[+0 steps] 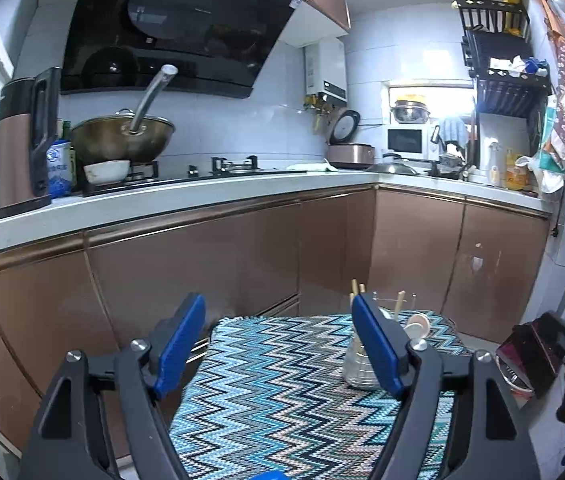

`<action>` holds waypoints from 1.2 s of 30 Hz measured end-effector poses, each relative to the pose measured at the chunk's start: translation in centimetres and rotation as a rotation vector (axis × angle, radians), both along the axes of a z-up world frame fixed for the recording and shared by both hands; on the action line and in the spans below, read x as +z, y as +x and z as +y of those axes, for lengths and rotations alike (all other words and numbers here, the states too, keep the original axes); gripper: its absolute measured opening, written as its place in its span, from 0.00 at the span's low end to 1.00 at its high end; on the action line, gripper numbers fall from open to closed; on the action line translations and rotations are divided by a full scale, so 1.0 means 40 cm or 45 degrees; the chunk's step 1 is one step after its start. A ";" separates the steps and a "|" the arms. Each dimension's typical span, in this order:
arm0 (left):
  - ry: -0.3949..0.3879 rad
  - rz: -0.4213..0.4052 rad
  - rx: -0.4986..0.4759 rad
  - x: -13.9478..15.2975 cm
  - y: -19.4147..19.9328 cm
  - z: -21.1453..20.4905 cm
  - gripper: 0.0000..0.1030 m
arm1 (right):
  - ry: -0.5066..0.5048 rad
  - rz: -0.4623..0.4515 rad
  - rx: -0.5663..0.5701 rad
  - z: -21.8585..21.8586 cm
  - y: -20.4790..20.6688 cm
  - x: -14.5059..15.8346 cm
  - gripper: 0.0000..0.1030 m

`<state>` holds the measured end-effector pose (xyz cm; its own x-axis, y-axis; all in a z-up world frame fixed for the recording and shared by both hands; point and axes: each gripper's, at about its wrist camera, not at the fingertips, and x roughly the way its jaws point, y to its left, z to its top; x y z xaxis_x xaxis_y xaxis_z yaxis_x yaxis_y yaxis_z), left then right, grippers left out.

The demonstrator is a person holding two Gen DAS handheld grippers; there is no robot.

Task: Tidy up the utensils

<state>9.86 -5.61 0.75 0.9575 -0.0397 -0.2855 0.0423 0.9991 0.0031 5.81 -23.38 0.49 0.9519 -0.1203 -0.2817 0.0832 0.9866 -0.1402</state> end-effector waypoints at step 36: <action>-0.052 -0.098 0.001 0.015 -0.105 0.058 0.73 | 0.043 -0.139 -0.072 0.019 -0.100 0.037 1.00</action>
<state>5.66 -3.30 1.37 0.9766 -0.0494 -0.2091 0.0431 0.9985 -0.0346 1.83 -22.61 1.97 0.9692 -0.1666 -0.1813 0.1515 0.9839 -0.0944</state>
